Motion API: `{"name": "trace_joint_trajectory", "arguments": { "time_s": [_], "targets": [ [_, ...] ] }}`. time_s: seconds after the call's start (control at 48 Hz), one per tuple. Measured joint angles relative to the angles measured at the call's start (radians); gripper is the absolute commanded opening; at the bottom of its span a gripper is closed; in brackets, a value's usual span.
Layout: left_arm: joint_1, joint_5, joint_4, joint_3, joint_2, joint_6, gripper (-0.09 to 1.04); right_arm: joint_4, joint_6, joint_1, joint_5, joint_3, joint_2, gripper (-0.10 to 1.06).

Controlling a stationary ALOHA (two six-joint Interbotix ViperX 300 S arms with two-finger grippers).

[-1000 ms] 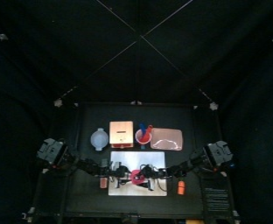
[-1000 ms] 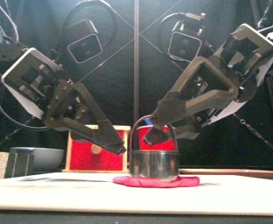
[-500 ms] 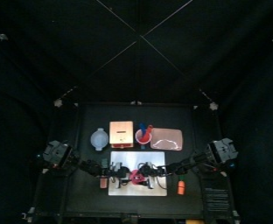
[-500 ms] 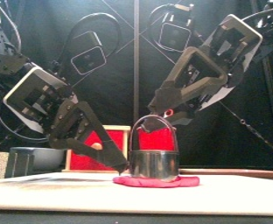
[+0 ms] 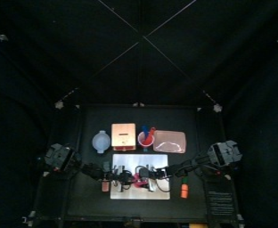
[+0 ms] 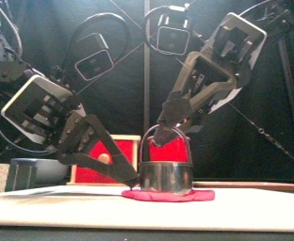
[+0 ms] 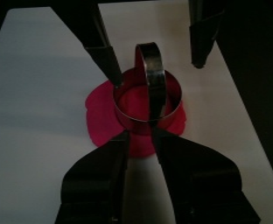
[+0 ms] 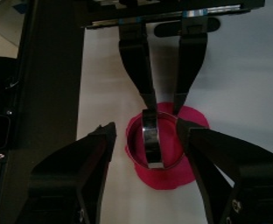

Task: Get the cutter from the drawer then cut the dough then place the extra dough in the bowl
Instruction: Cut the dough

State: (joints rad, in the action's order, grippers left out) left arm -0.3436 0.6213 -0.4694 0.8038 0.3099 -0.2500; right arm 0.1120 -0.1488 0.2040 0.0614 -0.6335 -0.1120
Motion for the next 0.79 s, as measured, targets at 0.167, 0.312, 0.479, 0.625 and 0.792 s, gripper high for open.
{"name": "trace_joint_trajectory", "arguments": {
  "time_s": [0.167,0.312,0.479,0.625,0.792],
  "targets": [
    [0.000,0.002,-0.002,-0.002,0.002,0.000,0.67,0.002,-0.002,-0.002,-0.002,0.002,0.000,0.91],
    [0.000,0.002,-0.002,-0.003,0.002,0.000,0.67,0.002,-0.002,-0.002,-0.003,0.002,-0.002,0.91],
    [0.000,0.002,-0.008,-0.003,0.008,0.000,0.67,0.005,-0.003,-0.002,-0.026,0.015,-0.012,0.91],
    [0.000,0.003,-0.020,-0.005,0.014,-0.003,0.66,0.005,-0.003,0.000,-0.069,0.041,-0.040,0.91],
    [0.000,0.003,-0.025,-0.006,0.017,-0.003,0.59,0.006,-0.003,0.000,-0.107,0.066,-0.043,0.83]
  ]
}}
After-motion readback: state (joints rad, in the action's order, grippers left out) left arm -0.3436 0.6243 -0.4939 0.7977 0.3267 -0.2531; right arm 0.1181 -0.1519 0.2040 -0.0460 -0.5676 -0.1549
